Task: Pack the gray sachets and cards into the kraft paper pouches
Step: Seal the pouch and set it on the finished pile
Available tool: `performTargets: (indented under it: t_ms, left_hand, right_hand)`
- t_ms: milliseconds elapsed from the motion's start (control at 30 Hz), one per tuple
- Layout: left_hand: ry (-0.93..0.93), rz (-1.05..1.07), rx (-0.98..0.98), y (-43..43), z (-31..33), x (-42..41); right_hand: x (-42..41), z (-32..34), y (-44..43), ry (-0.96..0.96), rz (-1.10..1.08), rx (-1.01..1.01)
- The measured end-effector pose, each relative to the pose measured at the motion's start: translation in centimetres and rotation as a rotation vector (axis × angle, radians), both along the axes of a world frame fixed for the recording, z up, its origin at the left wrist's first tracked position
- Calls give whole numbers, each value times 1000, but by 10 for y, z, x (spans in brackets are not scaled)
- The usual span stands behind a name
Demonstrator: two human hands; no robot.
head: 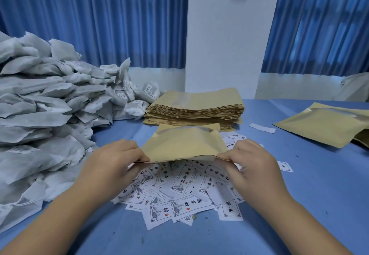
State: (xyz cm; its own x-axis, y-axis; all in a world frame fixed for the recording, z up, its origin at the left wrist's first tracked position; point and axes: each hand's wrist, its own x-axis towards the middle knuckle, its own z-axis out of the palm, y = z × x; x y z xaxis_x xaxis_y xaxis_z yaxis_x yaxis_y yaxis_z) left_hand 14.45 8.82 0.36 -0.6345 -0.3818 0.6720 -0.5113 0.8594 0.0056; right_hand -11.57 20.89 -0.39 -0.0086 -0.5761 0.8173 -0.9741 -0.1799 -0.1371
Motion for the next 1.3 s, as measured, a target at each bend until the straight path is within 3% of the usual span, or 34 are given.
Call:
performTargets:
  t_ms: [133,200,267,333,367,467,533,600,700,833,967,1133,1300]
  left_hand:
    - [71,17,-23,-3,-3,-1]
    - [195,31,46,-4,-7,-3]
    - [375,45,185,-8,-10,-2]
    - [615,81,468,-8,-13,-3]
    - [795,60,703,-6,-12,-3]
    - [1447,-231,1356,3,-6,-4]
    - [1598,-297,1538,7,-4,-4]
    - [1552,-317,1659,11,-4,-6]
    - [1454,-285,1843,16,-5,-13]
    - [1431,-332,1883,20,-9,-21]
    - [1287,-428,1957,29,-8,-41]
    - [930,-452,2023,42,8,-97]
    - [737,-462,2026,53,14,-169]
  right_hand:
    - [3,2,0,-91,0,45]
    - [4,6,4,-327,116,100]
    - [5,11,5,-700,232,138]
    - [3,12,0,-1095,248,222]
    - [1,11,-3,-1248,234,292]
    - [3,4,-11,-1517,340,540]
    - [7,0,-12,-1695,517,607]
    - [13,0,-11,-1756,657,636]
    - [17,-1,-9,-1651,637,625]
    - [16,-3,11,-1564,606,523]
    - [1,-10,41,-1557,663,393]
    - [-31,-7,80,-1543,601,293]
    - [-84,9,116,-1533,494,149]
